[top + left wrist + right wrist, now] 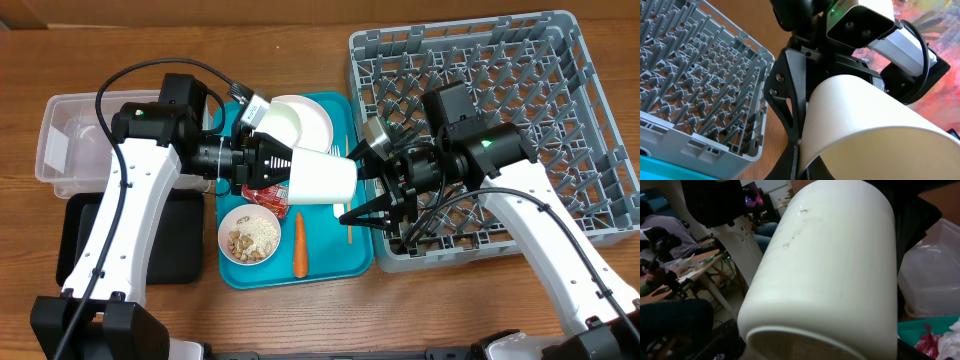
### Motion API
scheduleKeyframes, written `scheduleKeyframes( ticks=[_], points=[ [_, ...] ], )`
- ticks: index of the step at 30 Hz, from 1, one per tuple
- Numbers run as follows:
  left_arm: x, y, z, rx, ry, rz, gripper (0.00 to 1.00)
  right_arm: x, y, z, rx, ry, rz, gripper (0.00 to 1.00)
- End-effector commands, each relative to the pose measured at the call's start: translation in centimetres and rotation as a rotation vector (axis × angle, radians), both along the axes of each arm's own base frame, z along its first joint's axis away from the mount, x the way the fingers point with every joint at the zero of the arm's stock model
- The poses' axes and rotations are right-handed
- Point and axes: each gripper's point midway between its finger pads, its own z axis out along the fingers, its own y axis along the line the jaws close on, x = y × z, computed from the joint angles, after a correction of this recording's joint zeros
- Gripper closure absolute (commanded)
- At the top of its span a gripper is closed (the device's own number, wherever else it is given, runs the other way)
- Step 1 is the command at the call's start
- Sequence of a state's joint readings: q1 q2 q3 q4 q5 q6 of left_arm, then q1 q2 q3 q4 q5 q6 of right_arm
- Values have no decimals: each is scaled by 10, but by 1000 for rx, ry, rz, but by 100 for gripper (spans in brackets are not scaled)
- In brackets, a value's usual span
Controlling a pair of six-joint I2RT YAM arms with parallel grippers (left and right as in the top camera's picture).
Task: Sort waste into correct bins and load items into the dishwasher
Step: 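Lift the white cup with the left gripper toward the right gripper, then grasp the white cup with the right gripper and release the left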
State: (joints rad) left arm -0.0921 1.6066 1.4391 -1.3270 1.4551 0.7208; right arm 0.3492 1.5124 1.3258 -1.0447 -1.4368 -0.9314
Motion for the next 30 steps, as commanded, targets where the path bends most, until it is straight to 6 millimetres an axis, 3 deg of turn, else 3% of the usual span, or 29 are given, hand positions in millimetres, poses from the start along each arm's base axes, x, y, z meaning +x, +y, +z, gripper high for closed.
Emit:
scheduleKeyframes(
  ticks=[1,5,10,30],
  points=[
    [2,1,-14,78,-24,2,96,-14,3,30,141,-33,77,20],
    [2,2,-16,92,-26,3,96,-9,5,33,135,-17,78,15],
    [2,3,-23,132,-24,6,96,-2,7,38,118,28,78,15],
    [7,3,-21,120,-68,8,96,-14,16,38,95,87,117,23]
  ],
)
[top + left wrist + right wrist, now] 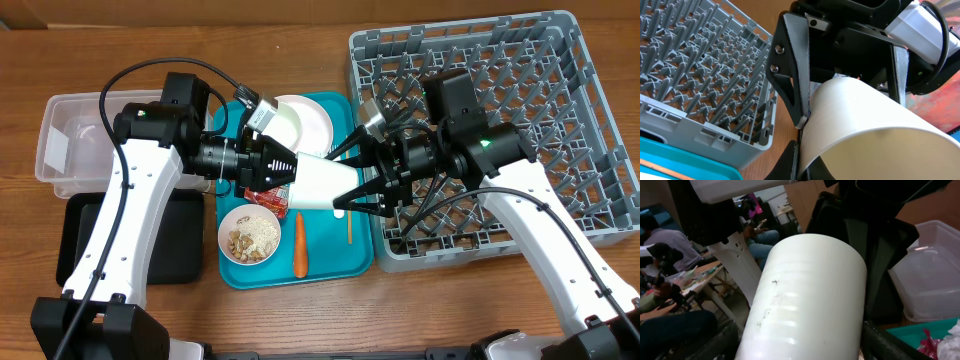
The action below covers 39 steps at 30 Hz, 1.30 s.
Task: Sort waste into correct bins and load items into the dishwasher
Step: 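Grasp the white cup with the right gripper and release the left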
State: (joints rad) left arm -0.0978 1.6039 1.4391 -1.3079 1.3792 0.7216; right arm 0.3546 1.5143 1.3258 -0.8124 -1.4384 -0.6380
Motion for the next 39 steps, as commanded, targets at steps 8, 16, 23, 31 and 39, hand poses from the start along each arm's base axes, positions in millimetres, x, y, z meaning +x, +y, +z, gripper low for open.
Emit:
scheduleKeyframes(
  ticks=[8,16,23,31,39],
  points=[
    [6,2,-9,42,-45,5,96,-31,9,27,90,61,138,29],
    [6,0,-8,39,-51,1,96,-33,10,27,89,63,144,29],
    [6,0,-6,24,-55,-1,96,-37,13,27,84,76,158,30],
    [7,-1,-4,14,-63,-2,96,-43,17,27,82,81,181,29],
    [7,-1,-4,14,-65,-3,96,-48,21,27,81,82,198,28]
  ],
)
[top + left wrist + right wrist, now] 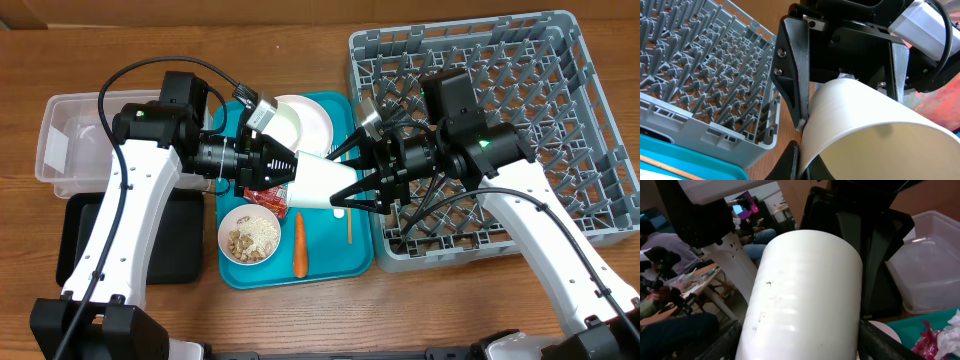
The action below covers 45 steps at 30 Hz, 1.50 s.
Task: Sort waste into correct bins and load items into the dishwasher
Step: 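Grasp the white cup with the right gripper and release the left, then lower the white cup upside down into the dish rack with the right gripper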
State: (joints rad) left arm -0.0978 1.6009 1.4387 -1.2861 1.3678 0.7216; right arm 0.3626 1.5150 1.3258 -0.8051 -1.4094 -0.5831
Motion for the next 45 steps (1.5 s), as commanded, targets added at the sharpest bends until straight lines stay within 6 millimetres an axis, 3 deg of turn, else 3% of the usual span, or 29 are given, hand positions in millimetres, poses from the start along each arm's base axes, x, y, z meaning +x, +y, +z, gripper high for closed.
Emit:
scheduleKeyframes(
  ticks=[1,5,14,22,39,45],
  points=[
    [5,-1,-3,5,-40,-4,96,-50,18,31,120,47,210,26],
    [5,-1,-3,6,-39,-4,96,-53,20,31,120,48,222,19],
    [5,-1,-6,23,-39,-2,96,-55,22,26,89,67,212,21],
    [3,2,-17,92,-12,3,96,-45,16,28,102,53,184,21],
    [2,2,-17,92,-9,2,96,-27,0,30,114,66,121,21],
    [2,2,-17,92,-9,2,96,-27,0,30,114,66,121,33]
  ],
)
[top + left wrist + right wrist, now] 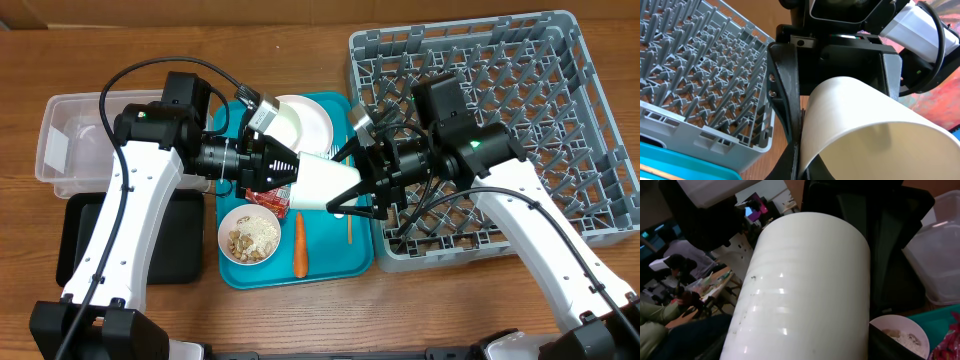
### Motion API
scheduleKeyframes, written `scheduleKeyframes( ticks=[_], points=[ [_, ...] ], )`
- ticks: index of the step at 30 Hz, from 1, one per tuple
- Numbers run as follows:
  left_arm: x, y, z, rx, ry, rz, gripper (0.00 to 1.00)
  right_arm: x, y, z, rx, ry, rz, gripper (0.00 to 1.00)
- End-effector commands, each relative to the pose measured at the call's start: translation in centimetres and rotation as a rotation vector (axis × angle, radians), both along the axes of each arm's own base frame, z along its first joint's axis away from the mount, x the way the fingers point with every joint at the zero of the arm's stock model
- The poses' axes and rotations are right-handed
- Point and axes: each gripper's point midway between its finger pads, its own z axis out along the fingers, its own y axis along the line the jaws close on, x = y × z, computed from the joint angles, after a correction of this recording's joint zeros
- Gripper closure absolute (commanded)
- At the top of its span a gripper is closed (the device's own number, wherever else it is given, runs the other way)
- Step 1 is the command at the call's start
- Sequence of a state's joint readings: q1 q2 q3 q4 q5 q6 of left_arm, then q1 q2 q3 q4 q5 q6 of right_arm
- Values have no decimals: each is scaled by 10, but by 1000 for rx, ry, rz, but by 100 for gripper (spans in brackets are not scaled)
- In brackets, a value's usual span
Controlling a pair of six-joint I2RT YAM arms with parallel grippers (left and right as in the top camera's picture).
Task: Sort waste into correct bins and load items into the dishwasher
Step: 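Lower the white cup upside down into the dish rack with the right gripper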
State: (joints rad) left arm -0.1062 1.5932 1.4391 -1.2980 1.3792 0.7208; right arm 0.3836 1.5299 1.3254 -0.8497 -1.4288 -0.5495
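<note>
A white cup hangs on its side over the teal tray. My left gripper is shut on the wall at its open rim; the left wrist view shows one finger inside the cup and one outside. My right gripper faces it from the right, open, with one finger on each side of the cup's closed end. In the right wrist view the cup fills the space between those fingers. The grey dish rack lies at the right.
The tray also bears a small bowl of food scraps, a carrot, a thin stick, a red wrapper and a white bowl. A clear plastic bin and a black bin stand at the left.
My right gripper has shifted a little to the left, so its open fingers reach further along the cup. The left gripper and the cup have hardly moved.
First my left gripper held the cup out sideways over the tray, with the open right gripper just beyond its closed end. Then the right fingers stood on either side of that end. They have stayed astride it and now sit slightly further along it.
</note>
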Motion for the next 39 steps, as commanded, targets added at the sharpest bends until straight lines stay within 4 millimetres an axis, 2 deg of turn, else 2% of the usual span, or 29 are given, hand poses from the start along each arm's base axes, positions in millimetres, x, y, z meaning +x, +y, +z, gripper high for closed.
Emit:
scheduleKeyframes(
  ticks=[1,6,7,9,10,11,16,21,26,34,36,39],
  points=[
    [7,4,-21,102,-16,11,96,-18,-4,35,135,-25,87,36],
    [7,4,-21,103,-21,11,96,-18,-4,35,136,-28,87,48],
    [7,4,-21,103,-20,11,93,-18,-4,35,138,-33,87,51],
    [7,4,-22,107,-20,12,80,-16,-4,35,142,-46,84,53],
    [7,5,-23,110,-19,12,60,-15,-5,36,143,-51,81,54],
    [8,5,-23,116,-15,14,55,-13,-6,36,144,-54,74,54],
    [10,7,-28,149,9,31,50,1,-17,35,131,-44,20,58],
    [14,14,-28,149,13,55,49,24,-29,25,60,-16,-87,60],
    [17,18,-30,159,10,69,48,31,-31,20,31,-30,-120,61],
    [19,24,-43,241,40,93,49,60,-40,-10,-156,15,-293,62],
    [19,25,-45,254,46,97,50,71,-48,-18,-211,54,-365,63],
    [20,26,-48,275,61,106,53,96,-71,-34,-316,149,-529,66]
  ],
)
